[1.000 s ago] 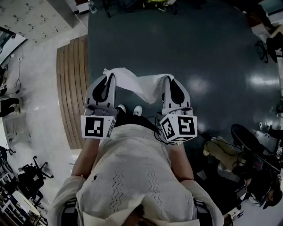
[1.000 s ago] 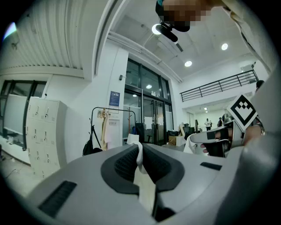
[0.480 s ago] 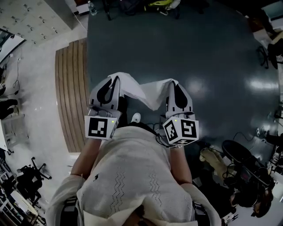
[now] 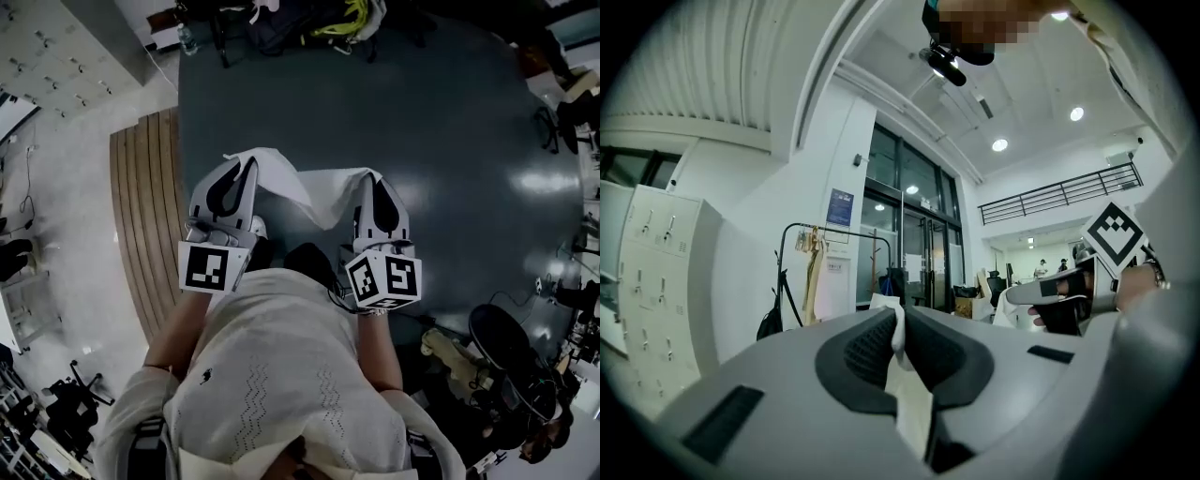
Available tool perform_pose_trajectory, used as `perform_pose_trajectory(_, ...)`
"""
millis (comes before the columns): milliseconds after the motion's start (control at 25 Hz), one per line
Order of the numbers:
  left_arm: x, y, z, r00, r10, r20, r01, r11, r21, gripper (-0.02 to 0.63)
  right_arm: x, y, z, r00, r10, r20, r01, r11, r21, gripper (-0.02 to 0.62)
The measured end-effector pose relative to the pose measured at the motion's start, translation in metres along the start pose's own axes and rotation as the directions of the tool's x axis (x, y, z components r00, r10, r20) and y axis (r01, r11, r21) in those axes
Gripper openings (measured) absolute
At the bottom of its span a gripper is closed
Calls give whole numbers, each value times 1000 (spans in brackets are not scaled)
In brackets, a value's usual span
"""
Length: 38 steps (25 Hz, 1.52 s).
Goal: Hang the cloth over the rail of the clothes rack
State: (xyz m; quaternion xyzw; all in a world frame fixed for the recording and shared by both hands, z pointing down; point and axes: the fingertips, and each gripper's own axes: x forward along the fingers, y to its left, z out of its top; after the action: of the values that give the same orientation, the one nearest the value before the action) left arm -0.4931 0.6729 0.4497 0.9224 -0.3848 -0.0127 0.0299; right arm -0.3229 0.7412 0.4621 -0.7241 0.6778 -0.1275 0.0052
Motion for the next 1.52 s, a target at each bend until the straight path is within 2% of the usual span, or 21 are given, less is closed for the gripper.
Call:
perform_pose_trajectory(120, 19, 25, -8, 999, -3, -42, 4, 1000, 23, 28, 27, 10, -3, 1000, 15, -18, -15, 1000, -3, 25)
perform_pose_trajectory(200, 31, 35, -9, 999, -3, -35, 4, 1000, 17, 28, 42, 5, -4, 1000, 4, -29, -4, 1000, 2, 25)
perform_pose_trajectory(440, 97, 52, -20, 998, -12, -66, 13, 1000, 17, 28, 92, -39, 3, 998, -48, -34, 49, 998, 26, 25)
perform_pose_trajectory(600, 153, 53, -26, 997, -13, -78, 16, 999, 32, 28, 139, -76, 12, 998, -50, -34, 51, 998, 41, 25)
perform_pose_trajectory(760, 225, 54, -26, 997, 16, -81, -12, 999, 49, 28, 199, -119, 30, 999, -14, -36, 15, 1000, 27, 25)
perform_pose_trajectory(1000, 333, 50, 1, 996, 76, -40, -73, 994, 83, 28, 283, -183, 86, 997, 77, -8, -77, 997, -9, 25)
perform_pose_trajectory(1200, 385, 51, -4, 989, 145, -40, -144, 989, 31, 28, 336, -216, 98, 990, 135, -41, -137, 990, -41, 25)
perform_pose_trajectory(1520, 463, 82, -11, 986, 162, -39, -161, 986, 30, 28, 412, -246, 110, 986, 151, -67, -155, 986, -58, 25)
